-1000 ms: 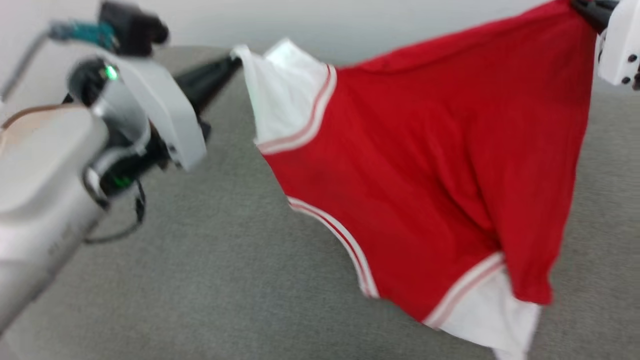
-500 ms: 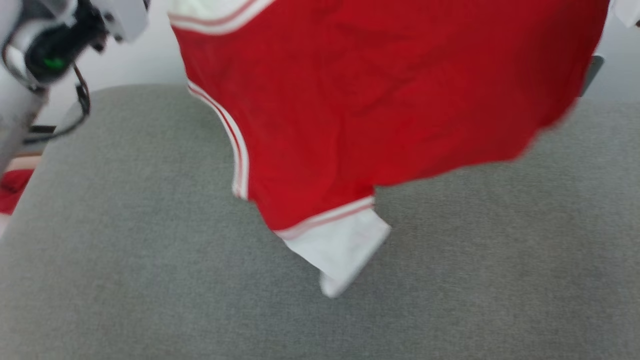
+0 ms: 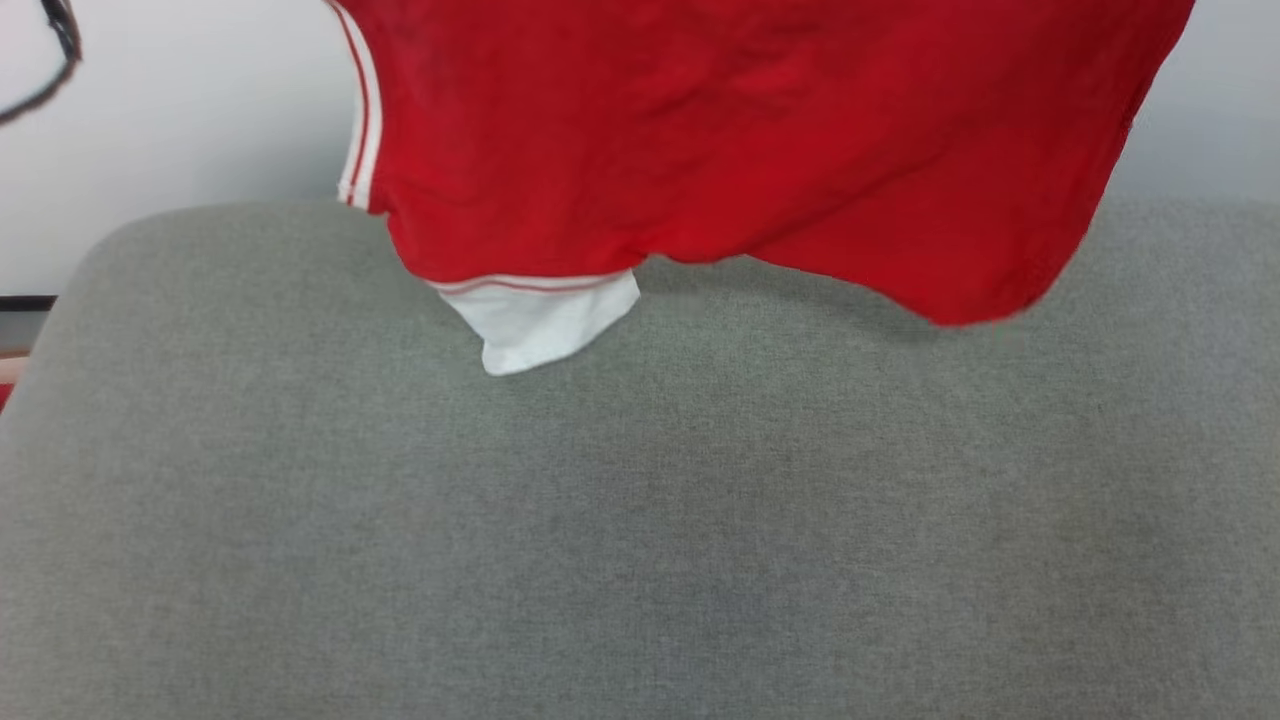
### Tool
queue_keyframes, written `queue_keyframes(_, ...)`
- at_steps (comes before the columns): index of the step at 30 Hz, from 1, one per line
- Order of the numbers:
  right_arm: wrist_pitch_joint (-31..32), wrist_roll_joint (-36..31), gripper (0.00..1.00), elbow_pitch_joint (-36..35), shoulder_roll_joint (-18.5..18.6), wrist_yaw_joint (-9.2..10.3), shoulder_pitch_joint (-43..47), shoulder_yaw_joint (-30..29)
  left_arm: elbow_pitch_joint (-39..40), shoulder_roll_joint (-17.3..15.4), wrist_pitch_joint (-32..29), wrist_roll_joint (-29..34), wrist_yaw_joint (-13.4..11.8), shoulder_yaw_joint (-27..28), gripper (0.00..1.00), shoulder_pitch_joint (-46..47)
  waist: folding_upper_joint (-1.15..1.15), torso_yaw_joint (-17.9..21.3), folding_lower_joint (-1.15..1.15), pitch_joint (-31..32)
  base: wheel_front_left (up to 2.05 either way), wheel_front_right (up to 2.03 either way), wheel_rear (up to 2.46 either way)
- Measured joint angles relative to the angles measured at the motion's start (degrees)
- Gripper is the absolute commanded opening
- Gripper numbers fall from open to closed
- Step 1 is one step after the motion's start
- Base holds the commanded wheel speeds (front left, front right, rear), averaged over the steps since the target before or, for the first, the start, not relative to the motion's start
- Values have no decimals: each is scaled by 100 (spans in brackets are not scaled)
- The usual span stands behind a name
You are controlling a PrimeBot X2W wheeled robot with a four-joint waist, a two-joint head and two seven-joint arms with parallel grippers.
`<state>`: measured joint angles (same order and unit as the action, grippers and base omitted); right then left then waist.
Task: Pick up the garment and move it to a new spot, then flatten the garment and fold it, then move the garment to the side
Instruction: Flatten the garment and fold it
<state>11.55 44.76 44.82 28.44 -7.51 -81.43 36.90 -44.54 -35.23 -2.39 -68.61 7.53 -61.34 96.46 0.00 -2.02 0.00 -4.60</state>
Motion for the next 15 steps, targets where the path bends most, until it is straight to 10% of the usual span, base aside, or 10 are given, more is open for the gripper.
queue_keyframes(15,-658,-236,0,93,-25,-1,-1041,-83,-489,-137,1007,361,1,-326,0,1309,0,128,0,-1019,0,0,0)
